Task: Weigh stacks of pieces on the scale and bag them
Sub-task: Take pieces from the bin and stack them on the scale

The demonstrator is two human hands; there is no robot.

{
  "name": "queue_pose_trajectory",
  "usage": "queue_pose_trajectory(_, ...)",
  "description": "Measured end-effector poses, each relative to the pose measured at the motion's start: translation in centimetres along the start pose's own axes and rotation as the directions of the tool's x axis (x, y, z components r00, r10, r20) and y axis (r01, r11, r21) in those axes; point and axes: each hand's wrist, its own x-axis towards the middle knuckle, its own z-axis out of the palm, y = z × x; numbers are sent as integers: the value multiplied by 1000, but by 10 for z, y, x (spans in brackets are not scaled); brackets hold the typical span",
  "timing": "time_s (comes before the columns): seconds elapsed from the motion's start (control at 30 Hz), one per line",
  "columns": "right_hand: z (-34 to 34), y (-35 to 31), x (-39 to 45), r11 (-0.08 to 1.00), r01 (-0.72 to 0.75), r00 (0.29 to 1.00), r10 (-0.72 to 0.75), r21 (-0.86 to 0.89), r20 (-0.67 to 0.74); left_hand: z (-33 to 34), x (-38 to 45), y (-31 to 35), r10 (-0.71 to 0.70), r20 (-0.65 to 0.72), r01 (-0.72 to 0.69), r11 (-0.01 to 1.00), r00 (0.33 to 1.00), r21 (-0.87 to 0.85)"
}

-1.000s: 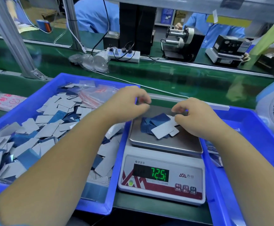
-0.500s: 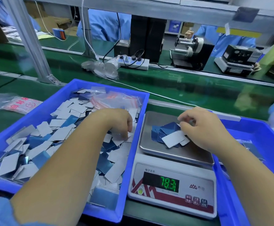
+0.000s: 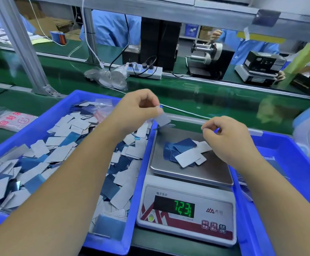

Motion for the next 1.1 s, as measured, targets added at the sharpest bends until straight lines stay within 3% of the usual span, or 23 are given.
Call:
queue_pose_trajectory(0.1, 0, -4, -2, 992, -10, 1000, 10, 123, 1, 21, -5, 4, 87, 123, -69, 987, 989, -144)
queue_pose_trajectory(0.23, 0, -14, -9, 919, -37, 984, -36, 393, 176, 38, -9, 3, 101, 143, -66, 970, 985, -234)
queue_pose_trajectory(0.3, 1, -17, -12, 913, -4, 971, -94, 408, 221, 42, -11, 3, 102, 152, -55, 957, 983, -284)
queue_pose_trajectory(0.43, 4, -14, -11, 951, 75, 977, -131, 298, 171, 47, -13, 2, 94, 183, -42, 962, 979, -271)
queue_pose_trajectory(0.53, 3, -13, -9, 950, 78, 981, -127, 301, 146, 45, -12, 3, 97, 123, -53, 946, 988, -320)
queue_pose_trajectory(0.63, -2, -15, -7, 907, 86, 989, -127, 413, 74, 39, -8, 3, 51, 31, -34, 910, 998, -412)
queue_pose_trajectory(0.8, -2, -18, -7, 892, 84, 989, -129, 444, 71, 38, -5, -2, -58, 35, 67, 871, 998, -486)
queue_pose_trajectory(0.9, -3, -15, -8, 923, 83, 987, -129, 377, 99, 24, 6, -10, -194, -111, 102, 829, 975, -549)
queue_pose_trajectory(0.93, -3, -14, -8, 931, 76, 987, -122, 358, 109, 12, 9, -15, -229, -200, 103, 862, 953, -496)
queue_pose_trajectory(1.0, -1, -12, -8, 934, 41, 988, -90, 356, 123, -10, 13, -28, -242, -299, 192, 963, 923, -188)
queue_pose_trajectory(1.1, 4, -12, -8, 947, -11, 984, -46, 320, 171, -22, 11, -45, -389, -236, 425, 896, 891, 128)
